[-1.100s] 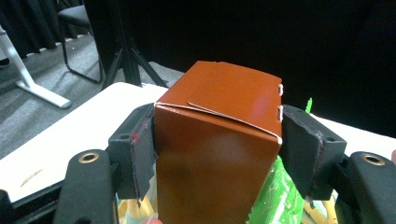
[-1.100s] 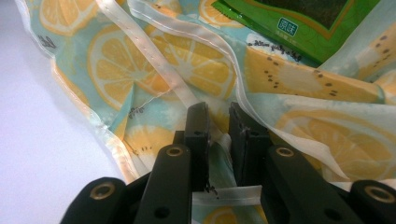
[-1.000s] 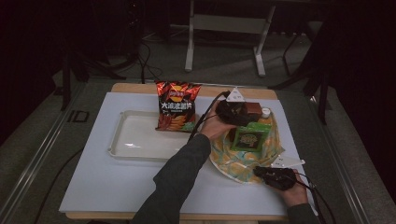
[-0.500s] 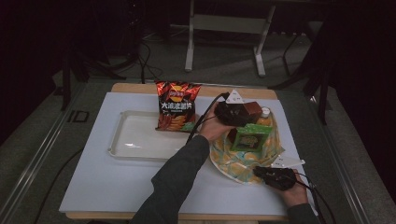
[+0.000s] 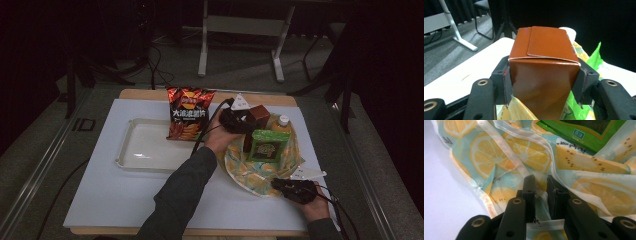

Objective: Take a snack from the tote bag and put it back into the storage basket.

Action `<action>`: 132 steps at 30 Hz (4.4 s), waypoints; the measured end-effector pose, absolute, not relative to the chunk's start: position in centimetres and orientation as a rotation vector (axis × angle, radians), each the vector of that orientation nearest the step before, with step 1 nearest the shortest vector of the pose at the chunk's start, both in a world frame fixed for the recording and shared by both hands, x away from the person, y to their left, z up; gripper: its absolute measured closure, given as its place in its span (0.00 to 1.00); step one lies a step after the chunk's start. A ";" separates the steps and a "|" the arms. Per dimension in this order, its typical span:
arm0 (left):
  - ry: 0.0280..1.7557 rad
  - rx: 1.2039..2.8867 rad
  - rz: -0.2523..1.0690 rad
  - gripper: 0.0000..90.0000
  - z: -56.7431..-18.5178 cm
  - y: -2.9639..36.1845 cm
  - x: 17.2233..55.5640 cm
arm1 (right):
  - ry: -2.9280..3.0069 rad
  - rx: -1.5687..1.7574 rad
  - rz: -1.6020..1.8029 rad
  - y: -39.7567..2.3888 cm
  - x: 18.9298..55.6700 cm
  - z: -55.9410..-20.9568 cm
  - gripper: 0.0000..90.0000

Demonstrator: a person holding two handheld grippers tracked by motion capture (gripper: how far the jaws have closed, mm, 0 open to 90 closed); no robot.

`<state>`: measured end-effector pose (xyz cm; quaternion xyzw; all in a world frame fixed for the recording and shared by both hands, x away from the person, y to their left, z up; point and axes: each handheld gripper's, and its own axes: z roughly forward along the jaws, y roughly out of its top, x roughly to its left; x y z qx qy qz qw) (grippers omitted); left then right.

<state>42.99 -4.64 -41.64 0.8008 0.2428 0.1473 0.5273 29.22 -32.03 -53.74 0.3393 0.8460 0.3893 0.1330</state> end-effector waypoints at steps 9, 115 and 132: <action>0.572 1.925 0.386 0.47 -40.7 -3.6 41.9 | 2.453 0.984 1.125 -32.0 29.2 -53.7 0.86; 0.549 1.838 0.250 0.47 -35.7 7.6 32.5 | 2.447 0.994 1.125 -32.0 29.1 -53.7 0.86; 0.622 1.852 0.293 0.47 -37.8 10.8 32.9 | 2.444 0.995 1.127 -32.0 29.1 -53.7 0.86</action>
